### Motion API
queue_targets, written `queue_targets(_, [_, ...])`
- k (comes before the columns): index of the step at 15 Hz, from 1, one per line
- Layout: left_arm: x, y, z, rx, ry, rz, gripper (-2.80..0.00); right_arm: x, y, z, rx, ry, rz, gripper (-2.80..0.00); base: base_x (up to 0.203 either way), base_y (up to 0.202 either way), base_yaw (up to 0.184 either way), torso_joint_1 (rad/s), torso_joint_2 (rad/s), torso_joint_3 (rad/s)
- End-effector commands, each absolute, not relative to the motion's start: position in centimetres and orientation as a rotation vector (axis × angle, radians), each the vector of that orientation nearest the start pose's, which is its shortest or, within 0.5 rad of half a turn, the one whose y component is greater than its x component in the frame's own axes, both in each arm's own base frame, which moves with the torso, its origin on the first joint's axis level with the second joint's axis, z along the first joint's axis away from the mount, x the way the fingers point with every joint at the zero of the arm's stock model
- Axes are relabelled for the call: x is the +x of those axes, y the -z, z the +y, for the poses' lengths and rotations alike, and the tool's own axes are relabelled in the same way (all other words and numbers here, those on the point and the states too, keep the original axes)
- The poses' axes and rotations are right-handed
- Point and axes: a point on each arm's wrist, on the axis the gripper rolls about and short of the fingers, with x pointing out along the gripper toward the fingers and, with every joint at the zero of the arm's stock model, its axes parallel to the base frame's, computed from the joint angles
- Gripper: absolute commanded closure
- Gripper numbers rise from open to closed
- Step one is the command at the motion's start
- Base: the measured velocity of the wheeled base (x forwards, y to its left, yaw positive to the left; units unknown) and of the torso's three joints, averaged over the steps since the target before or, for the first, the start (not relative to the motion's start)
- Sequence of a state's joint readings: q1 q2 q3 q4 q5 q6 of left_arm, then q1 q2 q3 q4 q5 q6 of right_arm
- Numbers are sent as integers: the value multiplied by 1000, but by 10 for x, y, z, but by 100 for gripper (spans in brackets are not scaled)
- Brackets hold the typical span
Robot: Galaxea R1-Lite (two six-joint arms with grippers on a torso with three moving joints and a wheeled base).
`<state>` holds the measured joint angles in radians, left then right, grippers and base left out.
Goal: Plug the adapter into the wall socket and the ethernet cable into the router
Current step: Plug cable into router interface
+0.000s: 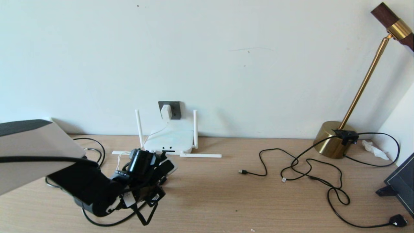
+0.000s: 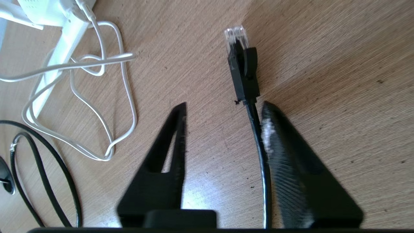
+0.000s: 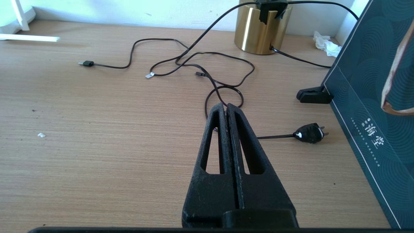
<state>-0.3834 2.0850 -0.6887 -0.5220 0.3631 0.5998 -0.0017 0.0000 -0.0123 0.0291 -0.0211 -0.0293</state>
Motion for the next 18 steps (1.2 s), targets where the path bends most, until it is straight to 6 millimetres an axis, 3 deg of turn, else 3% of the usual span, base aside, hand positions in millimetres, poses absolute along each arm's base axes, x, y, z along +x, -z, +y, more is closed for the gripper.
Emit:
queue_targets(1, [297, -18, -111, 889, 276, 812, 0, -24, -76, 0, -30, 23, 19, 0, 0, 0, 0, 0, 0, 0])
queue_targets(8, [295, -21, -114, 891, 283, 800, 0, -24, -76, 0, -31, 23, 19, 0, 0, 0, 0, 0, 0, 0])
queue_targets(11, [293, -36, -114, 828, 315, 760, 0, -24, -76, 0, -31, 23, 19, 0, 0, 0, 0, 0, 0, 0])
queue_targets(14, [285, -57, -110, 652, 378, 846, 0, -24, -76, 0, -31, 23, 19, 0, 0, 0, 0, 0, 0, 0])
queue_targets(18, [287, -94, -100, 167, 432, 1036, 0, -24, -76, 0, -30, 23, 19, 0, 0, 0, 0, 0, 0, 0])
